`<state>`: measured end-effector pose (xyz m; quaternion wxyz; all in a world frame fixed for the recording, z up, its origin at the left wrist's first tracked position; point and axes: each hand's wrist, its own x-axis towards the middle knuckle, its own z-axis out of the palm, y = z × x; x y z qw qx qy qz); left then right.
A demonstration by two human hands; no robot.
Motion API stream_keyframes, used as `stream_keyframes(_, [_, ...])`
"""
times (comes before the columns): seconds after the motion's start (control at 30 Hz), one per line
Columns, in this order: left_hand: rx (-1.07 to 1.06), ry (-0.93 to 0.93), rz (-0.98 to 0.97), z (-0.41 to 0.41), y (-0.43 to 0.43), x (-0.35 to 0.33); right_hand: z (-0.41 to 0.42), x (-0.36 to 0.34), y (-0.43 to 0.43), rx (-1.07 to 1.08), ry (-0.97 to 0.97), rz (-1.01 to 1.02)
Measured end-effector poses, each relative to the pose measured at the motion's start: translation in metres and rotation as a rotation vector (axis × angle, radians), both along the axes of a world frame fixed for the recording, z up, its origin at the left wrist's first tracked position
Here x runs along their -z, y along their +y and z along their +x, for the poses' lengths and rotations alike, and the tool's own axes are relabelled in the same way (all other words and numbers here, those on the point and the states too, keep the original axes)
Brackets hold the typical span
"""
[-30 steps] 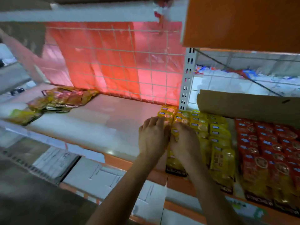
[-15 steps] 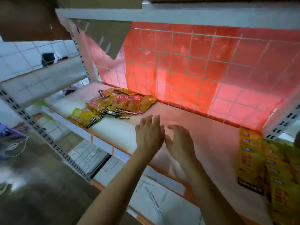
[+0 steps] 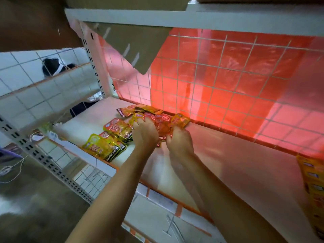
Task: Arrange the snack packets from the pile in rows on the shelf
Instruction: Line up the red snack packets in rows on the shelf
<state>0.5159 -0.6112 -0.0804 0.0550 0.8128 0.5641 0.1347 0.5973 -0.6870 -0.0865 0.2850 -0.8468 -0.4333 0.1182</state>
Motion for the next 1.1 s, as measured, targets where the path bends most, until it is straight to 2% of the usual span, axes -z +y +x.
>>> stream_keyframes(0.23, [-0.070, 0.045, -0.018, 0.009, 0.024, 0.005, -0.004, 0.007, 0.049, 0.103, -0.058, -0.164])
stream_keyframes(0.37, [-0.082, 0.068, -0.006, 0.011, 0.026, 0.007, -0.004, 0.009, 0.064, 0.167, -0.010, -0.212])
stream_keyframes(0.53, [-0.118, 0.060, -0.077, 0.010, 0.025, 0.005, 0.004, 0.016, 0.065, 0.198, 0.109, -0.197])
stream_keyframes(0.63, [-0.089, 0.025, -0.097, 0.009, 0.020, 0.006, 0.001, 0.018, 0.059, 0.248, 0.168, -0.118])
stream_keyframes(0.83, [-0.020, -0.228, -0.176, 0.015, -0.011, 0.012, -0.001, 0.017, 0.021, 0.171, 0.247, 0.073])
stream_keyframes(1.0, [0.010, -0.595, -0.240, 0.027, -0.043, 0.013, 0.009, 0.018, -0.020, 0.325, 0.517, 0.287])
stream_keyframes(1.1, [0.042, -0.822, -0.333, 0.043, -0.064, 0.011, 0.029, 0.011, -0.048, 0.435, 0.543, 0.385])
